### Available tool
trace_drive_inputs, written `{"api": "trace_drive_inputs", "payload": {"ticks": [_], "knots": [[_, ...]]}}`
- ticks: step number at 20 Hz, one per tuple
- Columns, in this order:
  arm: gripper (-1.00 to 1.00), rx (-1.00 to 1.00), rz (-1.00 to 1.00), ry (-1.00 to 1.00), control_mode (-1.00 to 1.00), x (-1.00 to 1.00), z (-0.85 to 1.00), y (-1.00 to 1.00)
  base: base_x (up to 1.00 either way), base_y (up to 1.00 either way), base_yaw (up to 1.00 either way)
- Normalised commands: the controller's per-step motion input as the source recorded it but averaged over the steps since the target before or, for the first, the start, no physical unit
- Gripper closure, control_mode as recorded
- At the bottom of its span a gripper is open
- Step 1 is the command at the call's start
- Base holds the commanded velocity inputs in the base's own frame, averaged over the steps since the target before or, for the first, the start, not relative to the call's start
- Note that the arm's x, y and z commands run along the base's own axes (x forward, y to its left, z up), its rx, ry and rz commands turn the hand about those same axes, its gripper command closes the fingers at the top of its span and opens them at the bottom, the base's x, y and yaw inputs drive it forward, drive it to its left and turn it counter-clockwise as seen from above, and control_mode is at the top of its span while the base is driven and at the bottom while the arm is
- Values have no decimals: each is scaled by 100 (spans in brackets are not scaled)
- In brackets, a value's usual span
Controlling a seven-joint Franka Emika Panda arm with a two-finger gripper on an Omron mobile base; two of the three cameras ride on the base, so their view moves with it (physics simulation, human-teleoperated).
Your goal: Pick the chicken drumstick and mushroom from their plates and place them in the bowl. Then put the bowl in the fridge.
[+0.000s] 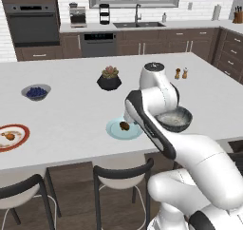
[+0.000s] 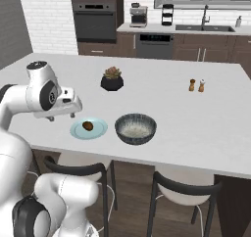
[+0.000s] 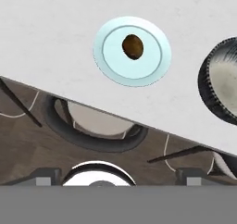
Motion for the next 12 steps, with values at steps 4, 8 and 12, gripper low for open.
{"api": "trace_drive_inputs", "payload": {"ticks": [4, 8, 12], "knots": [[-100, -6, 27, -2, -100, 46, -53, 41, 0, 0, 0], [-100, 0, 21, 0, -100, 51, -51, 9, 0, 0, 0], [-100, -1, 3, 10, -100, 62, -15, 0, 0, 0, 0]]}}
